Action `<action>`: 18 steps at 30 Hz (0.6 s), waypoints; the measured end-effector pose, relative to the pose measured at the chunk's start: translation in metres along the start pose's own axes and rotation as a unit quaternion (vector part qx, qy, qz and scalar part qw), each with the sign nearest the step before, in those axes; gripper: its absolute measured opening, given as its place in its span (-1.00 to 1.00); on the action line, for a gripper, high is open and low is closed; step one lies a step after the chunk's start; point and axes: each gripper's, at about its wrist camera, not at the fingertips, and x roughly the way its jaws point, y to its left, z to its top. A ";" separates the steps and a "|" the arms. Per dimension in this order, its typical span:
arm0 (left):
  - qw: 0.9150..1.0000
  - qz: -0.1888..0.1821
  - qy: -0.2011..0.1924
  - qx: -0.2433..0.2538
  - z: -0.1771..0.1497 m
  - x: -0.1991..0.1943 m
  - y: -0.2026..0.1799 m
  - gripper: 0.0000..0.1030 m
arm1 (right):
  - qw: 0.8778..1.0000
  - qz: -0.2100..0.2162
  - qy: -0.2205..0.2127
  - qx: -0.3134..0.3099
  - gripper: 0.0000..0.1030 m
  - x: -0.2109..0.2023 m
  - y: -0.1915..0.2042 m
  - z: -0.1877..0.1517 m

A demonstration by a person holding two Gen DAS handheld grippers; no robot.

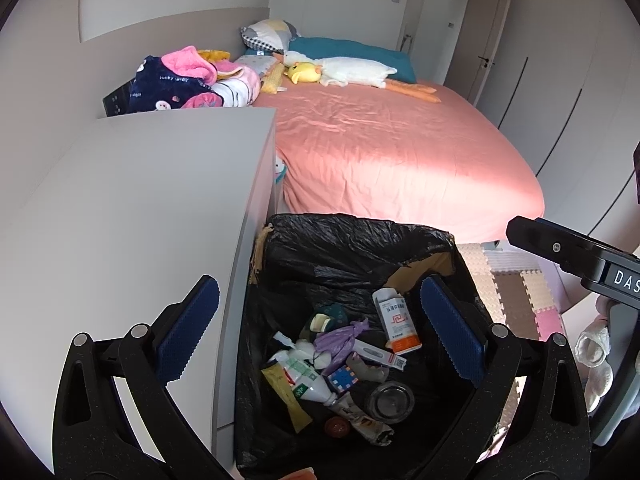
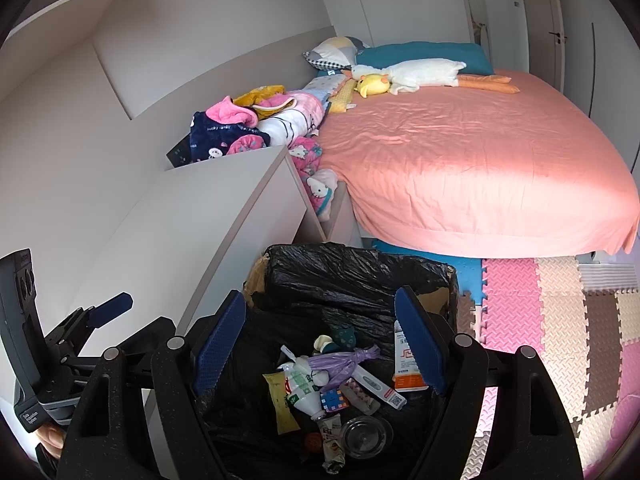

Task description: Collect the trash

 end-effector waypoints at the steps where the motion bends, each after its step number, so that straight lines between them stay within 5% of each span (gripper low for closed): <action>1: 1.000 -0.002 -0.002 0.001 0.000 -0.001 0.000 0.89 | 1.000 0.000 0.000 0.000 0.51 0.000 0.000 0.000; 18: 1.000 -0.003 0.001 0.018 -0.003 -0.001 -0.008 0.89 | 1.000 -0.001 0.001 0.001 0.51 0.000 -0.001 0.000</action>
